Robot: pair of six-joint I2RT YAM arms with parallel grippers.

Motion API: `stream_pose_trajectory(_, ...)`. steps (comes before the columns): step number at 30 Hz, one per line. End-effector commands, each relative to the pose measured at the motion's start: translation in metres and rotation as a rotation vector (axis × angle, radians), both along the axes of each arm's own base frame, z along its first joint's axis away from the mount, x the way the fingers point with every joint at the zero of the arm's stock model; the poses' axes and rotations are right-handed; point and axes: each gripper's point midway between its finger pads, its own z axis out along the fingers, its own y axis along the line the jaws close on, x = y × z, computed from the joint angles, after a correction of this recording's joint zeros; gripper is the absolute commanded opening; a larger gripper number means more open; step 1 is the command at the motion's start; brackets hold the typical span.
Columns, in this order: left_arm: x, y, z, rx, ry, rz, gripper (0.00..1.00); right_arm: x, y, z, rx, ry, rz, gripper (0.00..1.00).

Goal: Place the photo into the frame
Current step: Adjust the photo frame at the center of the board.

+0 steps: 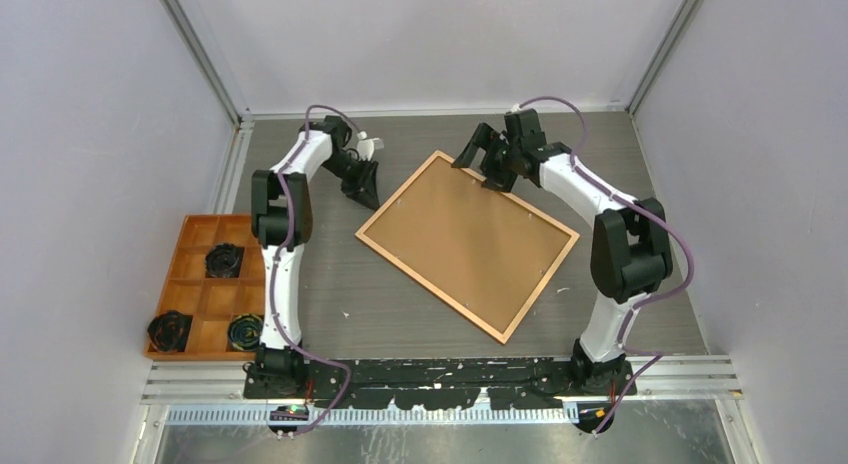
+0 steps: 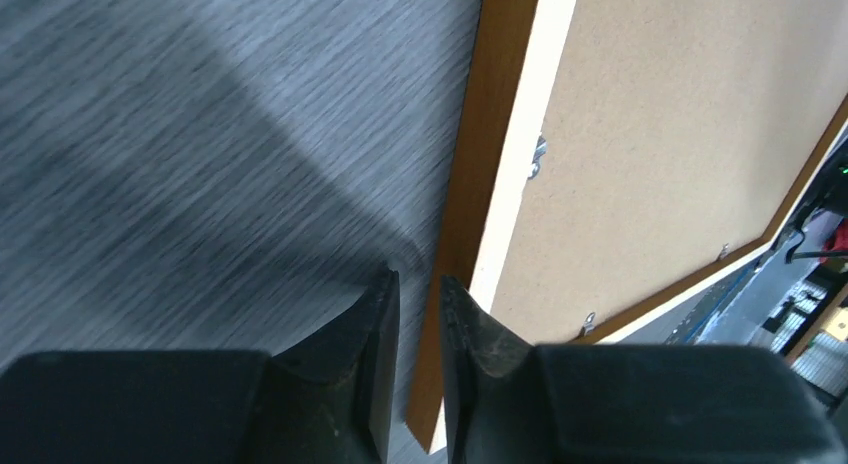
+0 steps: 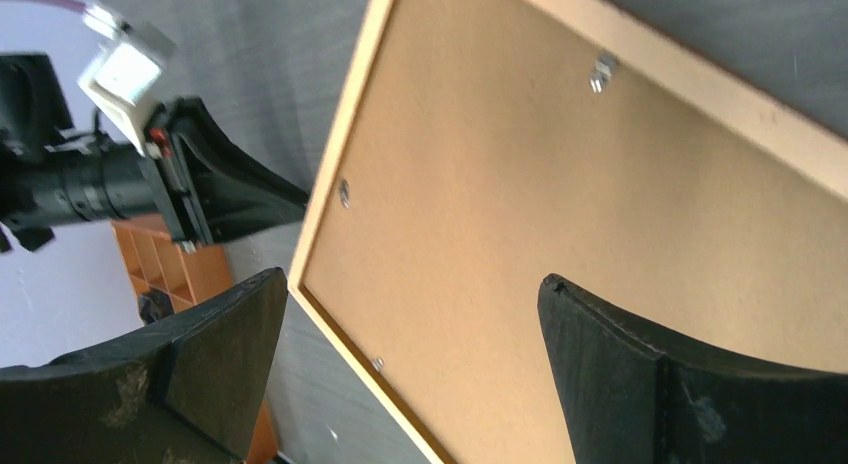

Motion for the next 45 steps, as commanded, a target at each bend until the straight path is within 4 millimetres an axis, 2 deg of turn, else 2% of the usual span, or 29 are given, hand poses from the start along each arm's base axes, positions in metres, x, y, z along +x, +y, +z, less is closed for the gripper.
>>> stream_pose_trajectory(1,-0.002,-0.006,0.017,-0.047,-0.031,-0.009,0.21,-0.021,0.004,0.01,0.058,-0.021,0.017,1.0)
stream_pose_trajectory(4,-0.016,-0.011,0.016,-0.07,-0.01,-0.047,0.16,-0.03,0.006,0.004,0.084,-0.007,0.026,1.0)
stream_pose_trajectory(7,-0.041,-0.018,0.015,-0.09,0.014,-0.105,0.15,-0.036,0.014,-0.005,0.088,0.014,0.048,1.0)
stream_pose_trajectory(10,-0.074,-0.026,0.015,-0.103,0.037,-0.183,0.14,-0.041,0.031,-0.015,0.104,0.042,0.088,0.99)
stream_pose_trajectory(14,-0.123,-0.027,0.011,-0.093,0.089,-0.284,0.14,-0.053,0.06,-0.025,0.14,0.079,0.174,0.94)
stream_pose_trajectory(18,-0.15,-0.02,0.011,-0.089,0.119,-0.316,0.15,-0.069,0.083,-0.035,0.146,0.112,0.24,0.92)
stream_pose_trajectory(20,-0.153,-0.017,0.015,-0.094,0.115,-0.303,0.15,-0.078,0.095,-0.037,0.152,0.122,0.267,0.9)
stream_pose_trajectory(23,-0.143,-0.015,0.025,-0.141,0.104,-0.228,0.21,-0.091,0.115,-0.047,0.173,0.141,0.298,0.84)
stream_pose_trajectory(26,-0.131,-0.023,0.038,-0.219,0.115,-0.168,0.28,-0.096,0.131,-0.055,0.195,0.148,0.314,0.81)
stream_pose_trajectory(29,-0.124,-0.035,0.045,-0.282,0.134,-0.151,0.31,-0.095,0.143,-0.059,0.207,0.147,0.319,0.8)
stream_pose_trajectory(36,-0.12,-0.052,0.022,-0.276,0.189,-0.159,0.27,-0.089,0.152,-0.07,0.216,0.167,0.31,0.76)
stream_pose_trajectory(41,-0.121,-0.049,0.007,-0.246,0.202,-0.156,0.22,-0.088,0.154,-0.074,0.222,0.173,0.309,0.74)
stream_pose_trajectory(45,-0.12,-0.048,0.003,-0.235,0.204,-0.154,0.18,-0.087,0.156,-0.078,0.233,0.182,0.308,0.7)
